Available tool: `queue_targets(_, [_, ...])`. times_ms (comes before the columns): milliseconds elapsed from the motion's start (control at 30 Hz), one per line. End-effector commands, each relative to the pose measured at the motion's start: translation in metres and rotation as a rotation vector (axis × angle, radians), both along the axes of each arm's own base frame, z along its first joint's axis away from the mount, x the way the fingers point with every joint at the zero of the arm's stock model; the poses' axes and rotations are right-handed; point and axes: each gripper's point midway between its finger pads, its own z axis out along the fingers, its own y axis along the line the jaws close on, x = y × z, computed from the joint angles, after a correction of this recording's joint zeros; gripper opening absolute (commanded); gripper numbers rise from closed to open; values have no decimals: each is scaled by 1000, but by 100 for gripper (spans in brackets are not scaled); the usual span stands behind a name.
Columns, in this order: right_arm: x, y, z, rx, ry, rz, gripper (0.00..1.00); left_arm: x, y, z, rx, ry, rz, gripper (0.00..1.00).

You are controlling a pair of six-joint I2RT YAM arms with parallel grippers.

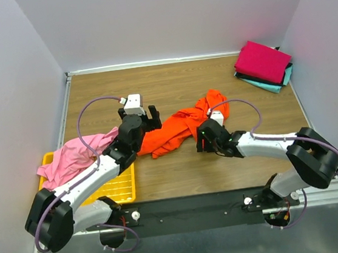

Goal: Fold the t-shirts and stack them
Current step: Flatten the tshirt out

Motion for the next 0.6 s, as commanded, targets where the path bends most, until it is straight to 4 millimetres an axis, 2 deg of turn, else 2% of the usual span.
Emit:
queue_targets(0, [5,2,-3,-78,0,-10,75,-2,14,5,-14,-13,53,91])
queue_targets(67, [5,4,-3,-107,-4,-17,74,-2,16,6,-14,-16,62,91])
queue_targets(267, [-3,-3,-21,-223,35,-41,63,-6,22,13,-26,-35,70,91])
queue_targets(333, [-6,-6,-27,-251,52,-58,56,-8,24,14,-32,-39,69,91])
queue_targets(367, [-7,-8,-28,-257,61,-67,46,-9,25,15,-35,-41,71,91])
queue_targets(433, [-8,-10,-31,-268,66,-72,33,-10,27,15,-38,-45,79,91])
queue_targets(533, [0,-15,-24,-301,25,-90,17,-11,30,17,-40,-51,89,91])
queue_targets(567, [3,-17,-20,-313,11,-96,8,-11,30,14,-36,-47,91,91])
